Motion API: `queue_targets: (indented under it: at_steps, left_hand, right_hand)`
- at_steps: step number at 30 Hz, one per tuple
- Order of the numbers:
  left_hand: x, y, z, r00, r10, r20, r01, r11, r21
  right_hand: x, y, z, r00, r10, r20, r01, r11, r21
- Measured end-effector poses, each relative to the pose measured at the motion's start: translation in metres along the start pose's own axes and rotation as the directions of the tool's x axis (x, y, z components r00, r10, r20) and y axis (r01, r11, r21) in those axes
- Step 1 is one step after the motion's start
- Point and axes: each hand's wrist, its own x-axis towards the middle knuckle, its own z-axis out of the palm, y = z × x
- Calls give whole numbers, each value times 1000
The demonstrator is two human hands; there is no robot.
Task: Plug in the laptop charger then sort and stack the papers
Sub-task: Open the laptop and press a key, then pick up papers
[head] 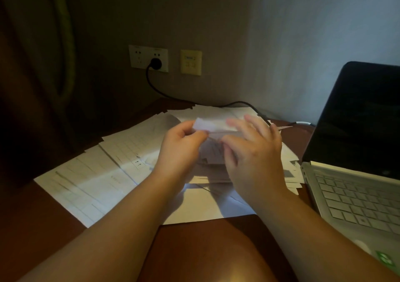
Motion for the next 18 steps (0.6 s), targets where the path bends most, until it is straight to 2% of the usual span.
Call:
queue_targets:
  at_steps: [2, 4, 7, 9, 11, 15, 18]
  left_hand:
    - [1, -2, -1, 998, 1, 58, -2, 1000, 7]
    - [1, -6, 0, 997, 37, 65, -43, 994, 99]
    - [5, -17, 2, 993, 119, -12, -109, 942, 317]
    - [6, -20, -1, 989, 127, -76, -91, 926, 366]
    - [9, -23, -3, 983, 108, -145, -54, 940, 337]
    - [9, -20, -3, 972, 63, -228, -23, 985, 174]
    - [11, -19, -3, 951, 32, -308, 9, 991, 132]
  right_hand:
    - [-1, 5, 3, 999, 13, -32, -12, 1000, 3]
    - [-2, 7, 3, 998, 12, -67, -12, 1000, 0]
    - [-1, 4, 3, 997, 1, -75, 0, 1000, 15]
    - [-1, 0, 3, 997, -3, -78, 4, 1000, 18]
    - [-2, -3, 3, 997, 1, -73, 2, 999, 40]
    - [-1, -5, 4, 997, 67, -24, -64, 992, 107]
    - [-1, -2, 1, 992, 115, -57, -109, 989, 99]
